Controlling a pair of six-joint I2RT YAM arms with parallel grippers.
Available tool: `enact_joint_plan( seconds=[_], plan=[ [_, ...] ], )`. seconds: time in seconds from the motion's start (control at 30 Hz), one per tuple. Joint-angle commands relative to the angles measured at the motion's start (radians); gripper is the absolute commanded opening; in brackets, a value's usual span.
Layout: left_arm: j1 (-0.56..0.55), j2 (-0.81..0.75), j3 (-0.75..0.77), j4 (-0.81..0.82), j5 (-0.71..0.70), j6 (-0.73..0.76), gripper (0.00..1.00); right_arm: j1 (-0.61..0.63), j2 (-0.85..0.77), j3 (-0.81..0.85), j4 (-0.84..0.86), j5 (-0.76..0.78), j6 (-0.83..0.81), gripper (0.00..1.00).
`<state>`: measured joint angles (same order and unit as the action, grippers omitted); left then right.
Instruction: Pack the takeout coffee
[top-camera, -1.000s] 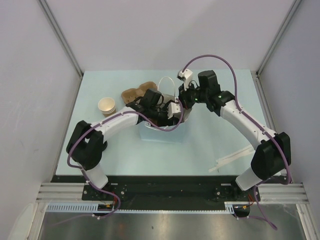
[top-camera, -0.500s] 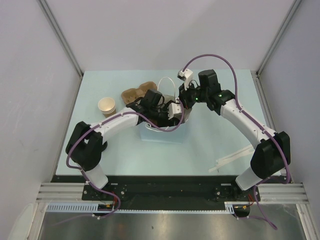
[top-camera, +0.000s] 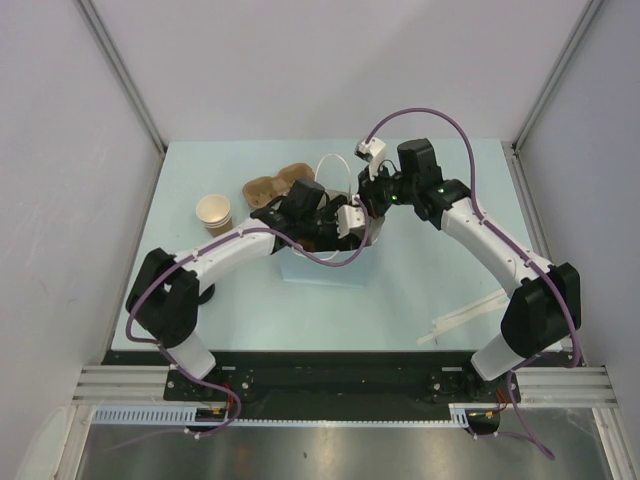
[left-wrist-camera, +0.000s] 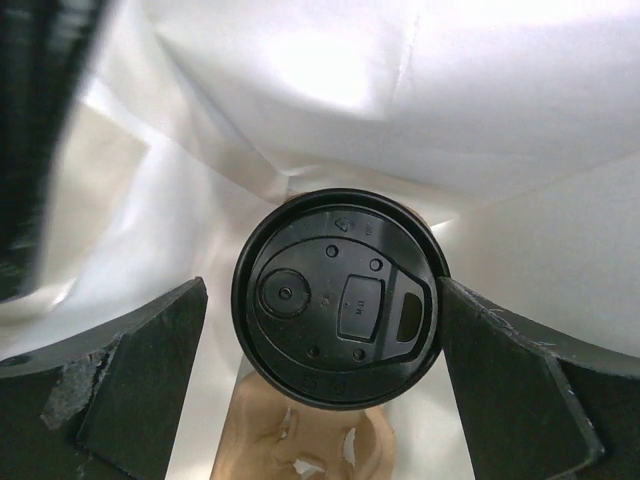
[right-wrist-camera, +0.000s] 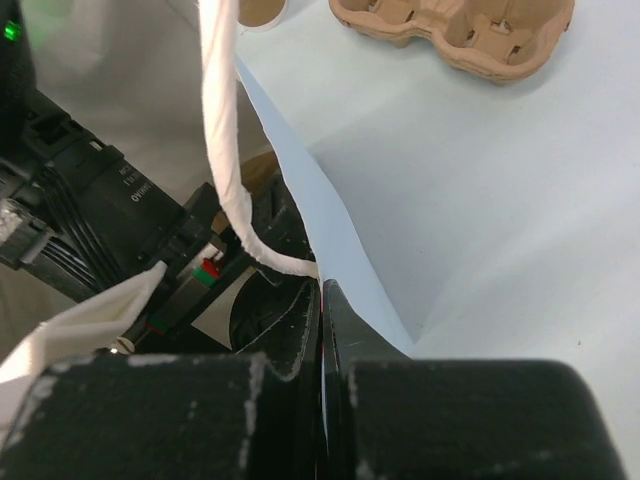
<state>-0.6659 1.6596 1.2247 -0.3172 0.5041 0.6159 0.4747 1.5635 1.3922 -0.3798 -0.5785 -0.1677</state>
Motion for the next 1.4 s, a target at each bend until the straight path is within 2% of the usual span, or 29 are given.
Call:
enact_joint_plan(
  seconds=[0.0, 0.5, 0.83, 1.03, 1.37],
  plan=[
    [0.0, -0.066, 0.028, 0.063, -0.03, -0.022, 1.0, 0.005, 0.01, 0.011, -0.1, -0.069, -0.012, 0.0],
    [-0.006, -0.169, 0.061, -0.005, 0.022, -0.021, 0.99, -0.007, 0.01, 0.014, -0.105, -0.063, -0.013, 0.0],
    [0.003, -0.208, 0.114, -0.033, 0.051, -0.041, 0.95, -0.008, 0.0, 0.014, -0.103, -0.066, -0.024, 0.0],
    [0.034, -0.233, 0.177, -0.007, 0.056, -0.14, 0.93, -0.008, -0.005, 0.014, -0.096, -0.066, -0.02, 0.0],
    [0.046, -0.314, 0.243, 0.052, 0.048, -0.28, 0.95, -0.001, -0.002, 0.047, -0.077, -0.055, -0.018, 0.0]
  ],
)
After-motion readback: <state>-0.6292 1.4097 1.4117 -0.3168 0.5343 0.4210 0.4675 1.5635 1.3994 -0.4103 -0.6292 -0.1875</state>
